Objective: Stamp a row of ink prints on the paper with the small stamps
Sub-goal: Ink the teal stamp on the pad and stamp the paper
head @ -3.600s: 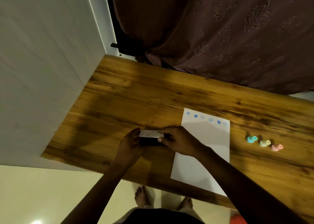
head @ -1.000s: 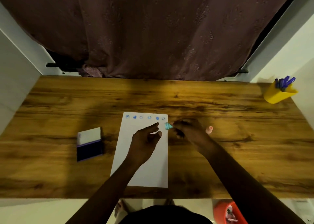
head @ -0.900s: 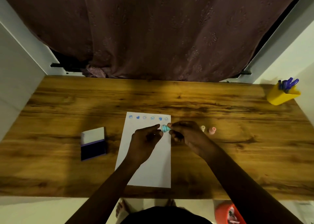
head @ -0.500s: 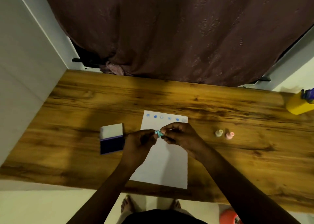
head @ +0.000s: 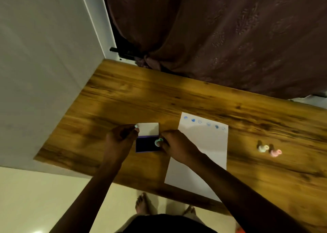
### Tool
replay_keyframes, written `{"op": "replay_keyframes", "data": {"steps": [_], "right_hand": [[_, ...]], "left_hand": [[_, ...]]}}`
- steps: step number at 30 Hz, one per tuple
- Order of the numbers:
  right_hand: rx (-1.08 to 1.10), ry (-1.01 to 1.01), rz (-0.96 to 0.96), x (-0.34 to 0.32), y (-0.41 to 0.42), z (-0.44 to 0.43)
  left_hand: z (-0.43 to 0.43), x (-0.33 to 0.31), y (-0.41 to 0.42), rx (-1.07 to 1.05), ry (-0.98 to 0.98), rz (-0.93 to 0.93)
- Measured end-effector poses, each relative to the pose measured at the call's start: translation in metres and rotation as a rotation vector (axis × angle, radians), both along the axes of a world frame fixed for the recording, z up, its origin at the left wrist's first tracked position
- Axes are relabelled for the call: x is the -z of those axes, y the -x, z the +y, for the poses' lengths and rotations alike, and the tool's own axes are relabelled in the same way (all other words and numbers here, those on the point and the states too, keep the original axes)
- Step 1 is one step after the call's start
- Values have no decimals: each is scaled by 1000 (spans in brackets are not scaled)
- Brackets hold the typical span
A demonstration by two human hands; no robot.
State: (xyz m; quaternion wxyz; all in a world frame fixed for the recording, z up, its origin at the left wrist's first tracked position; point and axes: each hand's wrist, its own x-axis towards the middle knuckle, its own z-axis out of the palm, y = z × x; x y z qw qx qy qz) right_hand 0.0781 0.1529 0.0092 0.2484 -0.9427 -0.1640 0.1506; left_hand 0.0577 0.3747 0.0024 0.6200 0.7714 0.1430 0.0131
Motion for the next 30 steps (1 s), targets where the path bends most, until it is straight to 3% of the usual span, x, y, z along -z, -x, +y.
{"op": "replay_keyframes", "data": {"steps": [4, 17, 25, 30], "right_hand": [[-89, 196, 21, 9, -3, 23], [-87, 297, 9, 32, 6, 44], [-13, 225, 74, 22, -5, 42], [146, -32, 162, 7, -30, 14]], "left_hand": [[15, 4, -2, 42, -30, 0], [12, 13, -18, 58, 39, 54], [-1, 4, -27, 70, 12, 59], [-6, 4, -30, 91, 24, 94]]}}
